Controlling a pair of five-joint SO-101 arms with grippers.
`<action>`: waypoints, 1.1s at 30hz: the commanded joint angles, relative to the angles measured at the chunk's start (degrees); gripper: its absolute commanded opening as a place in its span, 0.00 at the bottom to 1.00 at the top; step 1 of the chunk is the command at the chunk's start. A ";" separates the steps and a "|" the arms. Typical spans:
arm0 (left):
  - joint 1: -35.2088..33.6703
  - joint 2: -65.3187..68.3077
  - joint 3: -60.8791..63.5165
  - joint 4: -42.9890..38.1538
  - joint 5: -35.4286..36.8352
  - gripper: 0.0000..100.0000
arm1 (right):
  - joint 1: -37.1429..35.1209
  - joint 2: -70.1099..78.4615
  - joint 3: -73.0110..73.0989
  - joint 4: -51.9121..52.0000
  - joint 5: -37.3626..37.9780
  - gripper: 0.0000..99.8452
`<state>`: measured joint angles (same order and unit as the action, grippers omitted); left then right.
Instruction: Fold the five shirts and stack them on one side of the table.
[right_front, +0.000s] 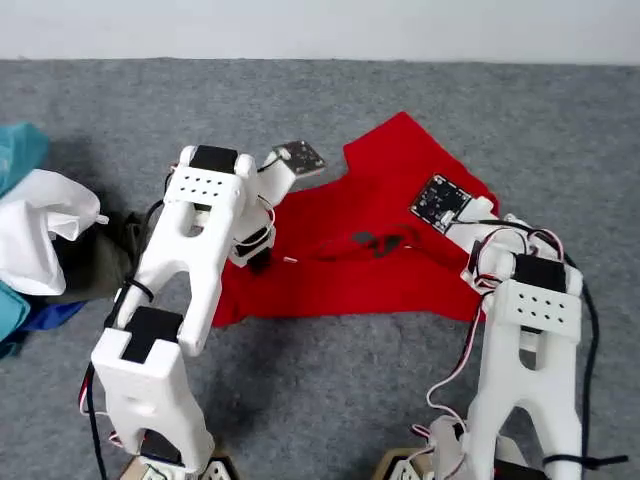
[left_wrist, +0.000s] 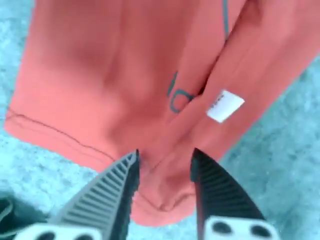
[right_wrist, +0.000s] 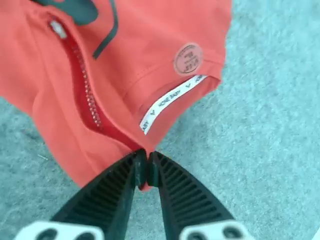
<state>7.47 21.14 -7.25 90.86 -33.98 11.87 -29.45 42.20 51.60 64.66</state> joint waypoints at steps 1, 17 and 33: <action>-0.18 -3.34 -0.04 -0.62 1.85 0.17 | -0.22 -1.63 -0.53 -0.66 -0.53 0.01; -0.26 -2.90 0.22 1.85 -10.11 0.01 | -0.48 -1.80 -0.53 -1.10 -0.53 0.01; -0.26 -7.91 -4.88 7.47 -9.93 0.01 | -0.48 -6.46 -0.53 -3.65 -8.97 0.01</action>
<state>7.47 17.19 -10.24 96.40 -43.56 12.13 -33.49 42.20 50.20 58.24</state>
